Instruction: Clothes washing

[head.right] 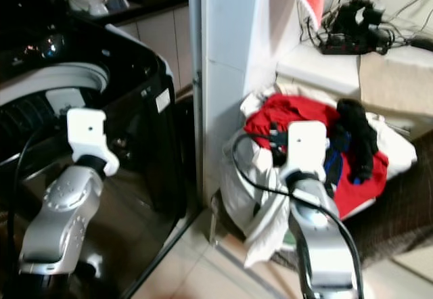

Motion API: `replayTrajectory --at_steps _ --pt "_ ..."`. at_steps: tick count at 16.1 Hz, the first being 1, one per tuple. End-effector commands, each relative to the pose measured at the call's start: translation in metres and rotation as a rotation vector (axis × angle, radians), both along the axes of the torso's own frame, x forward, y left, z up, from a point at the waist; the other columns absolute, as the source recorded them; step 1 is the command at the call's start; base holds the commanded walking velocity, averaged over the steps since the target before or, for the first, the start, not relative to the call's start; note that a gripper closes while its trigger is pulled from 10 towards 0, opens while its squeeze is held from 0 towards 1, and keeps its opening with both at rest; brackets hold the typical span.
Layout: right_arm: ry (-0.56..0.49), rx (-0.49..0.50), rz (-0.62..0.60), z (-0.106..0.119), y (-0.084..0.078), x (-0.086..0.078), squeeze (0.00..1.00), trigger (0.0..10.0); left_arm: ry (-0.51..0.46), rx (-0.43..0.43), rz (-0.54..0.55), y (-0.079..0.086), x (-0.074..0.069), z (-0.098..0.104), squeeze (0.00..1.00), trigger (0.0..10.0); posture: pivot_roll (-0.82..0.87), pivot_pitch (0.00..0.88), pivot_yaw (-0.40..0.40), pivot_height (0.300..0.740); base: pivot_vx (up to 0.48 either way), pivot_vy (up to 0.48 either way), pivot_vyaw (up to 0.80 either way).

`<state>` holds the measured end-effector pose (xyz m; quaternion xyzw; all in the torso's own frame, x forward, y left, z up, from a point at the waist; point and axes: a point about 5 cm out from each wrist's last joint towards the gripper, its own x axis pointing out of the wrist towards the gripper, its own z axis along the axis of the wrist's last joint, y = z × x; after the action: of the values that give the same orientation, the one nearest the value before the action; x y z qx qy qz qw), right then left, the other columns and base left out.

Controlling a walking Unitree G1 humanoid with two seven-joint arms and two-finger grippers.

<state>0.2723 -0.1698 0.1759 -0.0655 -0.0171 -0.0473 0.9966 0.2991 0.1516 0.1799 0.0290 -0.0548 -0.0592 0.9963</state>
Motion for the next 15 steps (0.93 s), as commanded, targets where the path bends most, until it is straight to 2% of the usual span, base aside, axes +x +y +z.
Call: replayTrajectory --at_steps 1,7,15 --pt "-0.012 0.004 0.0 0.0004 -0.0002 -0.0012 0.0 10.0 -0.019 0.005 -0.008 0.0001 0.0006 0.0054 0.0 10.0 -0.07 0.0 0.008 0.74 0.341 0.0 0.0" --pt "-0.007 0.006 -0.01 -0.0016 -0.0009 -0.0042 0.0 10.0 -0.008 0.0 -0.028 -0.0026 0.0008 0.0042 0.0 10.0 -0.07 0.0 0.018 0.74 0.361 0.0 0.0" --pt "-0.003 0.004 0.02 -0.0015 0.0024 -0.0014 0.0 10.0 -0.01 -0.003 -0.004 0.0019 -0.003 0.0044 0.0 10.0 -0.06 0.0 -0.009 0.74 0.37 0.0 0.0"
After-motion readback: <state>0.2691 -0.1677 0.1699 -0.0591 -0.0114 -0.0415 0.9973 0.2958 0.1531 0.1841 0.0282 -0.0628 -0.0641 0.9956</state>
